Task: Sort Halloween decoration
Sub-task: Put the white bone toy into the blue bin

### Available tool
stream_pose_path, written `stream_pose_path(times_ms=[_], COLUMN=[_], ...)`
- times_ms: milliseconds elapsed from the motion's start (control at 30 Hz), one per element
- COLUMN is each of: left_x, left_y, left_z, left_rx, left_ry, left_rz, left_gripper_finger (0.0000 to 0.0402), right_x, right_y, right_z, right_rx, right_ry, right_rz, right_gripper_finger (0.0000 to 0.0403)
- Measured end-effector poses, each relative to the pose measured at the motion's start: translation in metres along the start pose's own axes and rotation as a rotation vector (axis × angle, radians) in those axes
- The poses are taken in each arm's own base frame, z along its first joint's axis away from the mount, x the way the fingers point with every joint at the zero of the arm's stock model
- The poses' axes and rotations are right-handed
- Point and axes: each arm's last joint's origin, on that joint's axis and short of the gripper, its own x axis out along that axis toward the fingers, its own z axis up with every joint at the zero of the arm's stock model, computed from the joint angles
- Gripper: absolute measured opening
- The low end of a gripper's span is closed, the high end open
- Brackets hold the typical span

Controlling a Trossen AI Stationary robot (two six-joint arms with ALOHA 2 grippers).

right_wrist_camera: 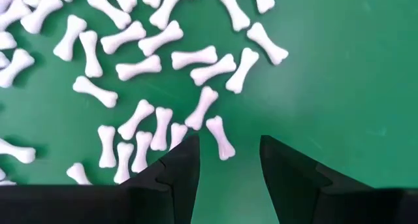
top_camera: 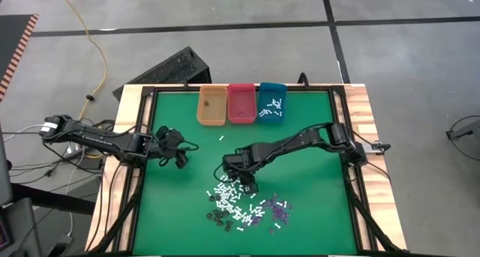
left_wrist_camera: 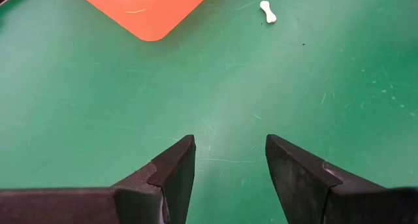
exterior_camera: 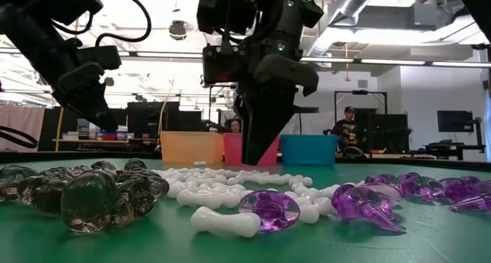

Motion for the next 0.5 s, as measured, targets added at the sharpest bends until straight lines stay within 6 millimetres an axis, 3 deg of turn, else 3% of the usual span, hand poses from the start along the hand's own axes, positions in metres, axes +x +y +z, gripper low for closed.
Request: stream_pose_path(times_ms=[233,500], left_x=[0.0,0.0], left_y=[0.0,0.0], left_z=[0.0,0.0], left_rx=[0.0,0.003], left_ry=[0.001,0.001], left_rz=[0.001,0.001], left_gripper_finger=[0.0179,0.0179], right_x=[0.014,0.014], right_y=[0.007,0.006], right_z=[-0.004,-0.004], right_rx=[-0.035,-0.017], right_ry=[-0.023,-0.023], right_rz=[0.007,-0.042], right_gripper_finger=[0.0172,0.0153])
